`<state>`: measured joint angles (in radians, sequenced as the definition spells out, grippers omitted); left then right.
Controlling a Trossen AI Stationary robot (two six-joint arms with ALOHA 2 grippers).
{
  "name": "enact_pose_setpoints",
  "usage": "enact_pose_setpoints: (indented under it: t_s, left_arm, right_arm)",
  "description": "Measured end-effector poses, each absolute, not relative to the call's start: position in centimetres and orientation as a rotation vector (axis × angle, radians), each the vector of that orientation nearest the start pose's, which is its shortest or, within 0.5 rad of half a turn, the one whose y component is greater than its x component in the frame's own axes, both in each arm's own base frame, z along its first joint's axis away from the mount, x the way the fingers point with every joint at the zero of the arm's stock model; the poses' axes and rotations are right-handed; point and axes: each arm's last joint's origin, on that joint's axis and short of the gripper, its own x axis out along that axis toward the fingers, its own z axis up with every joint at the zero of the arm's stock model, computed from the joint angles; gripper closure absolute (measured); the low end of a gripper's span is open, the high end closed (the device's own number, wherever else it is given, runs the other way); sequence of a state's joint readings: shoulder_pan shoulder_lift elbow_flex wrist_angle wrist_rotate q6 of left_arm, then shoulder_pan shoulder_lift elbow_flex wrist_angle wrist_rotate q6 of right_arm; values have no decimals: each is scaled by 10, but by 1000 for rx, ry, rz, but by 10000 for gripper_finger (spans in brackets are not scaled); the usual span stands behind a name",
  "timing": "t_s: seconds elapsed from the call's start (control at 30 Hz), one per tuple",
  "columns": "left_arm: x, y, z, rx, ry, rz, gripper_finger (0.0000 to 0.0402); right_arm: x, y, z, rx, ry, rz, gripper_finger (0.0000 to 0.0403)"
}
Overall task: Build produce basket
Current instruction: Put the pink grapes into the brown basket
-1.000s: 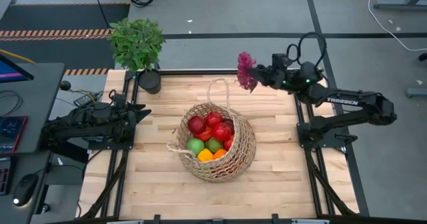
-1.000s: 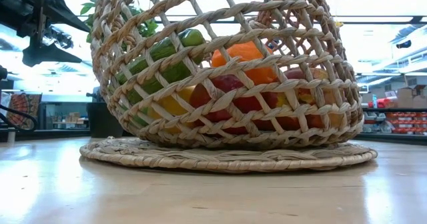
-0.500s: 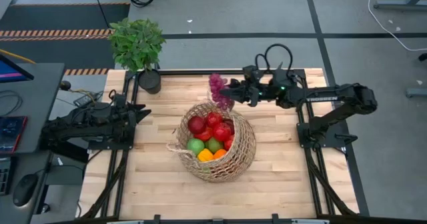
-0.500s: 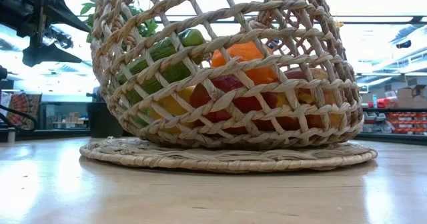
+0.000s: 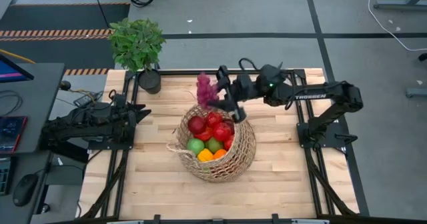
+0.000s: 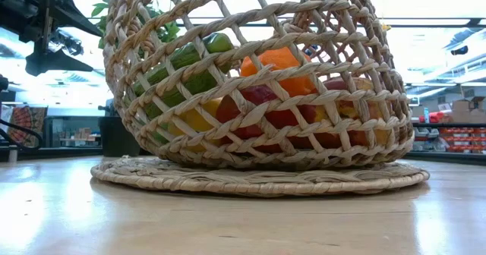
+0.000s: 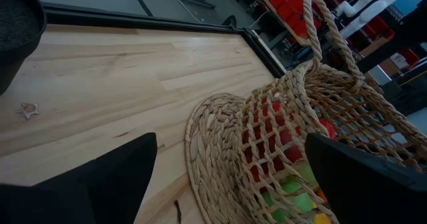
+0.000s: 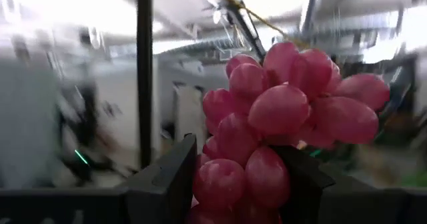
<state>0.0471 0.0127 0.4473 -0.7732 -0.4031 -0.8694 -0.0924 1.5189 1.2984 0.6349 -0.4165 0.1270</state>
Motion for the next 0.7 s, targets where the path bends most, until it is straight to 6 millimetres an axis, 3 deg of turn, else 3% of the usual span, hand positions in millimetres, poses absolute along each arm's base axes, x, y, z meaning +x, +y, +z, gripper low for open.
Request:
enact_pose_setpoints:
  t_s: [0.17, 0.43, 0.7]
  left_arm:
    - [41, 13, 233, -786, 121, 561, 12]
    - [41, 13, 233, -786, 120, 561, 12]
    - [41, 13, 233, -786, 120, 561, 12]
  right_arm:
    - [351, -17, 402, -327, -398, 268, 228]
    - [357, -21, 397, -532, -400, 146, 231]
    - [358, -18, 394, -548, -367, 156, 232]
